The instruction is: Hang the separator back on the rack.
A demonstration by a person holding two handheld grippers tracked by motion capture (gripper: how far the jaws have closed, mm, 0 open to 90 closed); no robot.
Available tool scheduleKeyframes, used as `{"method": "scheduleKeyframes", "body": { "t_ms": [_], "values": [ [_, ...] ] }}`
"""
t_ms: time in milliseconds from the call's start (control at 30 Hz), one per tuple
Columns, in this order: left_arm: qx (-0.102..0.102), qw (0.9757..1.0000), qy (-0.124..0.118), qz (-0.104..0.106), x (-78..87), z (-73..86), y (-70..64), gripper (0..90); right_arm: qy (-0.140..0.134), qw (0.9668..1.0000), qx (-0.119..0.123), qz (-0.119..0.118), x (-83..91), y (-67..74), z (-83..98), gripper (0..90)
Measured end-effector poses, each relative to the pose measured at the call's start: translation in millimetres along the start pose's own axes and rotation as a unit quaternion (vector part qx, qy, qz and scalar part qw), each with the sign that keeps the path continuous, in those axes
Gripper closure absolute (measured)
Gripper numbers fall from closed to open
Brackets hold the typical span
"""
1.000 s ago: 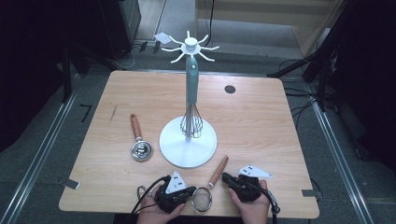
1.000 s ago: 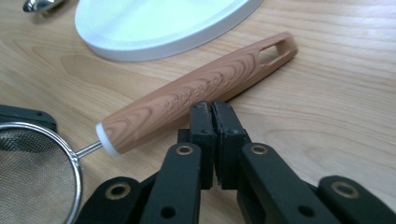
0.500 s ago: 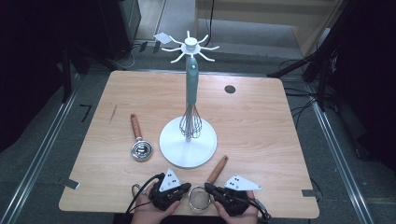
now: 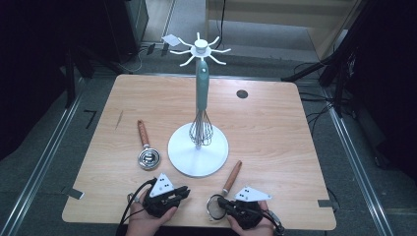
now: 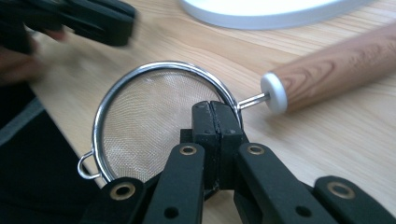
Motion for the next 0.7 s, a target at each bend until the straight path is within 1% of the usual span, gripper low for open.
{"method": "scheduleKeyframes", "body": {
  "t_ms": [33,67,100,200,267,300,400,500,533,567,600,633,667,700],
  "values": [
    [0.003,1.0,-0.006,-0.002,3.2,0.0,3.5,77.6,-0.002,1.0,-0.001,0.005,1.8,-4.5,0.1,90.0],
    [0.006,0.9999,-0.014,-0.007,6.7,-0.2,6.9,75.5,0.0,0.9999,-0.005,0.013,3.9,-8.6,0.6,90.0],
    [0.011,0.9995,-0.026,-0.014,10.3,-0.4,10.0,72.1,0.0,0.9998,-0.003,0.021,5.8,-13.2,0.7,90.0],
    [0.024,0.9972,-0.054,-0.046,23.0,-1.2,21.4,62.8,-0.004,0.9992,-0.016,0.038,11.4,-25.3,0.3,90.0],
    [0.041,0.9945,-0.067,-0.069,30.1,-1.3,30.9,54.4,-0.005,0.9986,-0.018,0.049,14.2,-32.1,-0.2,90.0],
    [0.046,0.9934,-0.07,-0.078,33.9,-0.8,36.7,52.3,-0.006,0.9983,-0.018,0.055,15.3,-35.0,-0.7,90.0],
    [0.072,0.9882,-0.086,-0.104,45.8,1.1,53.7,45.9,-0.006,0.9976,-0.016,0.068,17.5,-42.1,-2.2,90.0],
    [0.092,0.9815,-0.098,-0.136,58.3,4.3,71.1,40.2,-0.005,0.9968,-0.016,0.078,19.3,-47.8,-3.5,90.0],
    [0.099,0.9786,-0.103,-0.148,62.1,5.7,77.0,39.0,-0.003,0.9966,-0.016,0.081,20.1,-49.6,-3.8,90.0],
    [0.107,0.9748,-0.103,-0.166,66.2,7.4,83.3,37.4,-0.005,0.9962,-0.016,0.086,21.0,-52.1,-4.3,90.0],
    [0.115,0.9705,-0.105,-0.183,69.8,9.0,89.8,35.0,-0.005,0.9957,-0.014,0.092,22.0,-54.4,-4.5,90.0],
    [0.12,0.9669,-0.105,-0.199,74.0,11.1,96.9,32.6,-0.004,0.995,-0.014,0.099,23.0,-56.6,-4.9,90.0],
    [0.128,0.9634,-0.107,-0.21,77.7,13.1,103.7,30.9,-0.004,0.9943,-0.013,0.105,24.0,-58.9,-5.3,90.0],
    [0.136,0.9606,-0.109,-0.216,81.3,15.3,110.7,30.4,-0.005,0.994,-0.013,0.108,24.7,-60.9,-5.7,90.0]
  ]
}}
Point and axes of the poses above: each handheld gripper's, and its own axes: x roughly backward along the jaws, z roughly out of its underside, y roughly to its left, the point moved 3 cm from there along -x, roughly forward along the jaws, and after that the axes turned 3 degrees about y, right-handed, at the moved point
